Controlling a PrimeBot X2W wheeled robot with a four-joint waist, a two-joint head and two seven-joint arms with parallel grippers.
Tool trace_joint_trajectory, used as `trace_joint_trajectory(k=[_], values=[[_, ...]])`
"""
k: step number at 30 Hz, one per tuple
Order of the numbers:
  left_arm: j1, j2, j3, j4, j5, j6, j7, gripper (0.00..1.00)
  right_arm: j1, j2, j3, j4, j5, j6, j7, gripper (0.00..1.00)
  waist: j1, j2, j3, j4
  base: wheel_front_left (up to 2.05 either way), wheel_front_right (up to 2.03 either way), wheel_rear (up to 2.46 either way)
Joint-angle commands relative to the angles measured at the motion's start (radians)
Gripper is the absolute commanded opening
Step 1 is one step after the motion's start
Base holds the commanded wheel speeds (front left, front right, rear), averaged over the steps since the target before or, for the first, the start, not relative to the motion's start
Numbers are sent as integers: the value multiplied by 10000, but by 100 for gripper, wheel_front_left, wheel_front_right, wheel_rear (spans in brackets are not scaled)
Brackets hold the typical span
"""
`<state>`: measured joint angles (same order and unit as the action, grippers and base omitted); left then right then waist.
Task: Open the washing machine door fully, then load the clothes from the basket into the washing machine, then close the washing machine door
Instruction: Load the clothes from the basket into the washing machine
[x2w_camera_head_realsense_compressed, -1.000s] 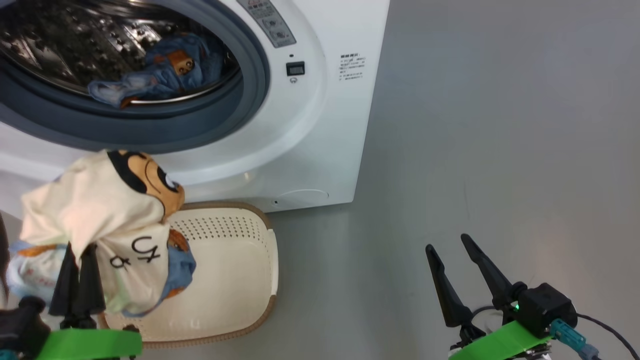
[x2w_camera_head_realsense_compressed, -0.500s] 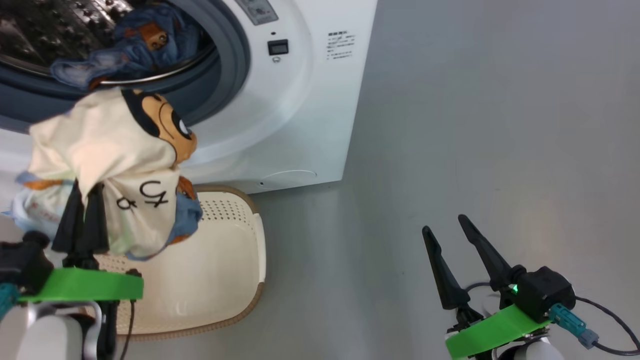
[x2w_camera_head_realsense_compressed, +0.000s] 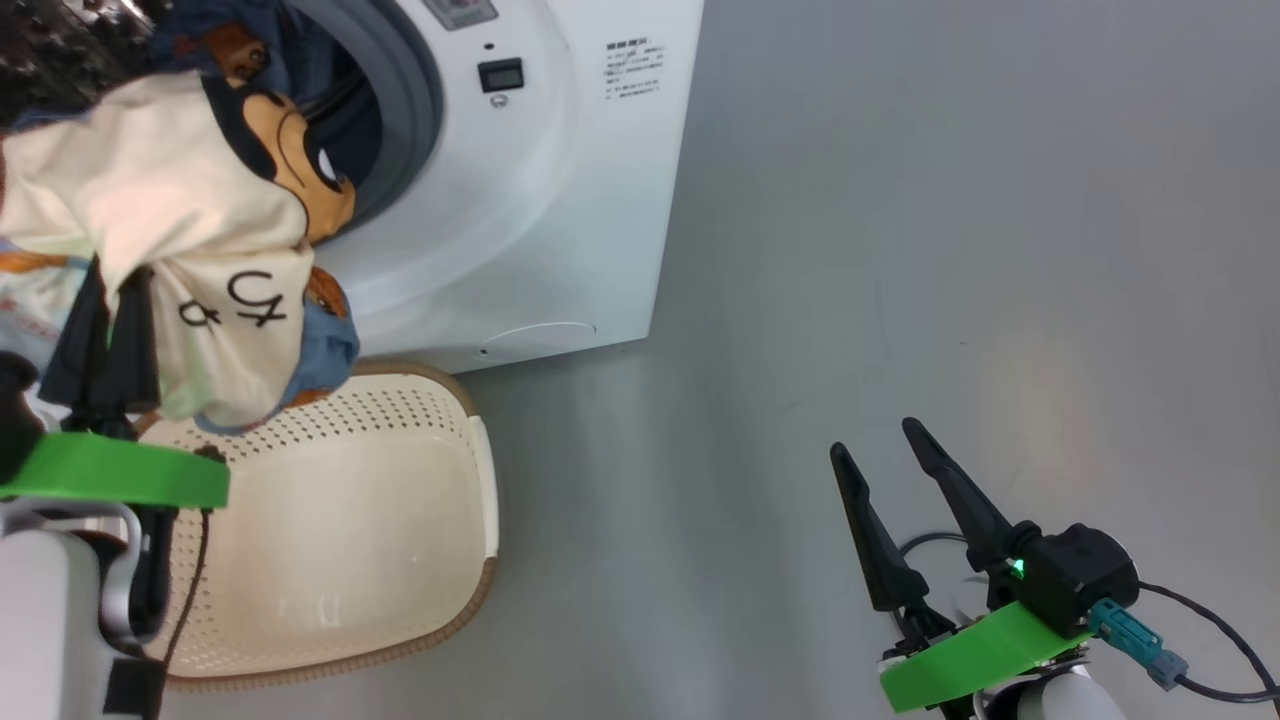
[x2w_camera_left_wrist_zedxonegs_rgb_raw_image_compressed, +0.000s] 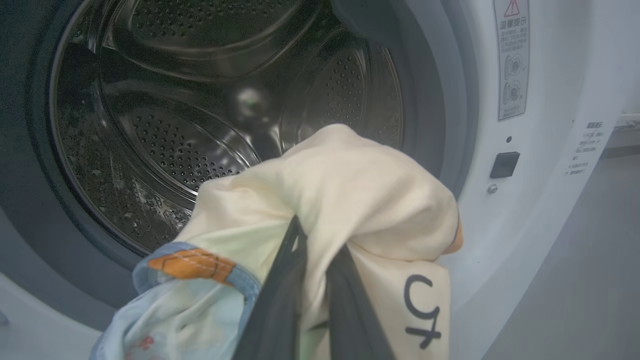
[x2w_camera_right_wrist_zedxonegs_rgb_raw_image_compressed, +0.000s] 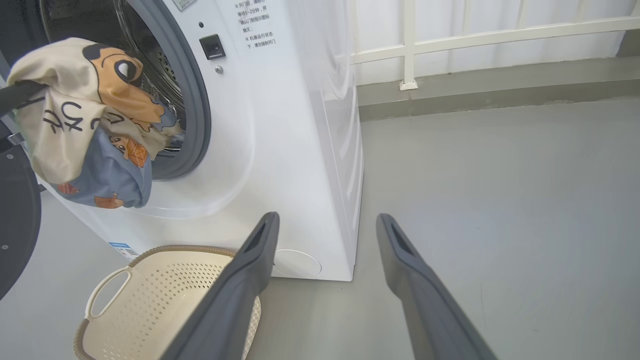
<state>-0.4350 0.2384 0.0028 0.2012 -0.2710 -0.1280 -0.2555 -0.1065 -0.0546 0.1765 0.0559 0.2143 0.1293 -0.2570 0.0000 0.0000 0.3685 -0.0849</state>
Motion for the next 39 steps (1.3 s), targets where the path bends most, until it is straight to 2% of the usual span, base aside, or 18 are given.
trace_joint_trajectory(k=[1, 11, 22, 39], values=[[-328, 426, 301, -178, -75, -26, -63, 0, -140, 43, 233, -265, 7, 14, -48, 100, 0, 0, 81, -77, 0, 0, 0], [-1728, 1143, 136, 1005, -419, -26, -63, 0, -350, 43, 314, -395, 81, 14, -48, 100, 0, 0, 794, -398, 0, 0, 0], [-3918, 2193, -367, 2800, -822, -26, 84, 0, -667, 43, 451, -556, 235, 14, -48, 100, 0, 0, 1921, -778, 0, 0, 0], [-7068, 3020, -1549, 4743, -1313, -27, 671, 0, -1102, 43, 751, -698, 584, 14, -48, 100, 0, 0, 3331, -1197, 0, 0, 0]])
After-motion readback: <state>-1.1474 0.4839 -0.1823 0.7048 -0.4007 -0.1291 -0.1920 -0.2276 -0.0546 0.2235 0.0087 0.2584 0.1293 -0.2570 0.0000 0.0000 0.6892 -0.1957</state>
